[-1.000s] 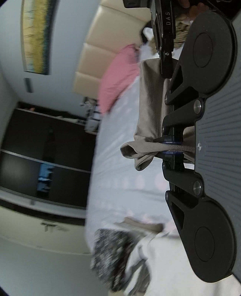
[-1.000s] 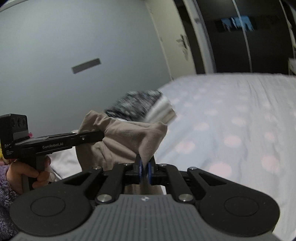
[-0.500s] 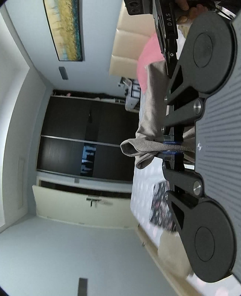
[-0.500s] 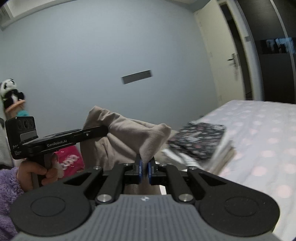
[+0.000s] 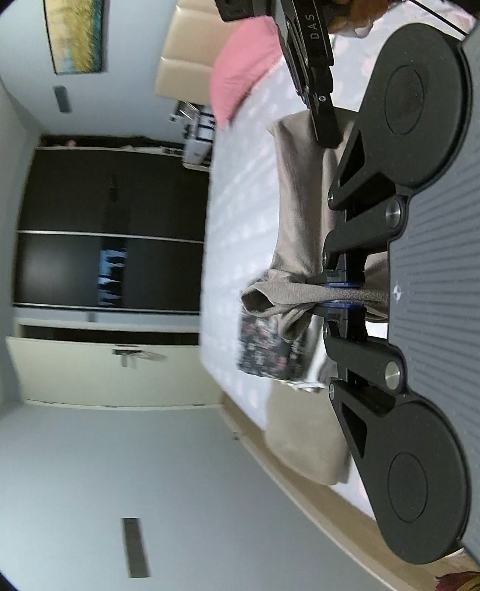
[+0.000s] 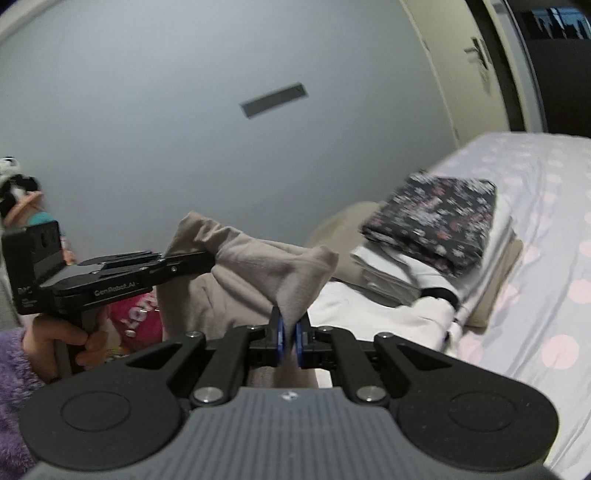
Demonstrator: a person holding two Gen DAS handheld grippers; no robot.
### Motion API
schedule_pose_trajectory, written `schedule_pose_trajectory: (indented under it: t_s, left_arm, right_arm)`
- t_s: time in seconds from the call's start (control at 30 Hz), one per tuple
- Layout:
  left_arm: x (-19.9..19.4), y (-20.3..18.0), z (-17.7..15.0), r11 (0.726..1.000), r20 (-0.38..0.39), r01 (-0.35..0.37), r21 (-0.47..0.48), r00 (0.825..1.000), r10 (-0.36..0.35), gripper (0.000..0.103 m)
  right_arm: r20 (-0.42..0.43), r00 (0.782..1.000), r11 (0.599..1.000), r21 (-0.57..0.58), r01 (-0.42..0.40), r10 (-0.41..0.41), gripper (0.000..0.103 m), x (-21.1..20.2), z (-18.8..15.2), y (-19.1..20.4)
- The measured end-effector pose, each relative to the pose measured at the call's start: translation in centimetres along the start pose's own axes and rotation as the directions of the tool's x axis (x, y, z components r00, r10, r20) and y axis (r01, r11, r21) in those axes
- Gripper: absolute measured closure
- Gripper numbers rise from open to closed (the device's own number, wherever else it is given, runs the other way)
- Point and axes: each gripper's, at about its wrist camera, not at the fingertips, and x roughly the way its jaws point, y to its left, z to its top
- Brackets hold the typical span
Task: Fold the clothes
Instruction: 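Lift and carry the bundle with both grippers to the folded clothes stack, then lay the bundle on the stack and open both grippers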
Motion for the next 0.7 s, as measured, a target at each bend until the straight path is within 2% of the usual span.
schedule_pose_trajectory:
  t_s: [0.2,0.37,0.5,0.57,0.6,0.7]
  left_arm:
    - [8.3,3.3,-0.4,0.998,-0.093,0.0,-0.065,0.996,-0.006,0.098]
    - [13.6,5.3,-1.5,0.996,-0.217,-0.002,-0.094,0.976,-0.018,0.098]
    - [15.6,6.3,-3.0,0.995,-0.292,-0.027,-0.098,0.956,-0.003,0.097]
    - [16.0,6.8,-3.6,0.994,-0.317,-0.049,-0.097,0.948,0.016,0.094]
    - [16.1,7.1,-3.9,0.993,-0.326,-0.063,-0.098,0.945,0.027,0.09]
    - [15.4,8.3,-4.0,0.984,-0.307,-0.103,-0.147,0.95,0.053,0.083]
  right_arm:
    - [-0.084,0.993,0.994,0.056,0.092,-0.087,0.095,6.8,1.2,-4.6]
    - [-0.159,0.979,0.984,0.106,0.143,-0.125,0.095,11.2,1.0,-8.0]
    - [-0.198,0.97,0.977,0.129,0.17,-0.143,0.088,13.8,0.2,-9.9]
    - [-0.202,0.966,0.971,0.141,0.194,-0.163,0.073,14.2,-0.1,-10.6]
    - [-0.197,0.964,0.967,0.148,0.209,-0.179,0.072,14.1,-0.1,-10.9]
    - [-0.169,0.961,0.959,0.148,0.243,-0.218,0.072,13.0,0.4,-11.6]
